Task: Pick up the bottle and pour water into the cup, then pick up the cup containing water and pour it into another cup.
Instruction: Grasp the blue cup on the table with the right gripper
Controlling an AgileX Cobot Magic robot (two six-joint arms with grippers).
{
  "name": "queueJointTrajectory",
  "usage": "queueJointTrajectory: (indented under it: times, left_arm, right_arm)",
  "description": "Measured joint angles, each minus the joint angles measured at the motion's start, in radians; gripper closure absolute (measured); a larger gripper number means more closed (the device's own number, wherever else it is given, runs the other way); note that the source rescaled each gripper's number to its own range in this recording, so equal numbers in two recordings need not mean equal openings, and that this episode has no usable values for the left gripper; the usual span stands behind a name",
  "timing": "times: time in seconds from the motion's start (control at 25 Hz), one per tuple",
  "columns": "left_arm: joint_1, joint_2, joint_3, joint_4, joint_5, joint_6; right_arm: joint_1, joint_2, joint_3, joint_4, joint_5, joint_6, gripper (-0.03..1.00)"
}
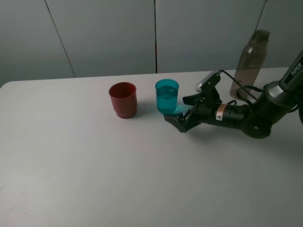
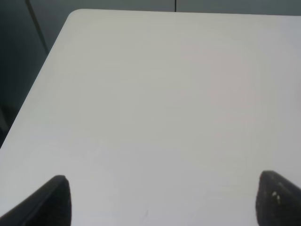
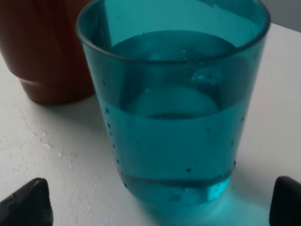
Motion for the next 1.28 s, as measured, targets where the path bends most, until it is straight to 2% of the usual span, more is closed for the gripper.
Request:
queueJointTrajectory:
  times: [0.64, 1.28]
  left_arm:
    - [0.0, 0.0, 0.0, 0.0, 0.0, 0.0]
    - [0.0, 0.0, 0.0, 0.002, 0.0, 0.0]
  right_arm:
    - [0.002, 0.02, -0.071, 0.02, -0.004, 0.002, -0.03]
    - [0.057, 0.089, -0.174, 0.036, 0.01, 0.012, -0.03]
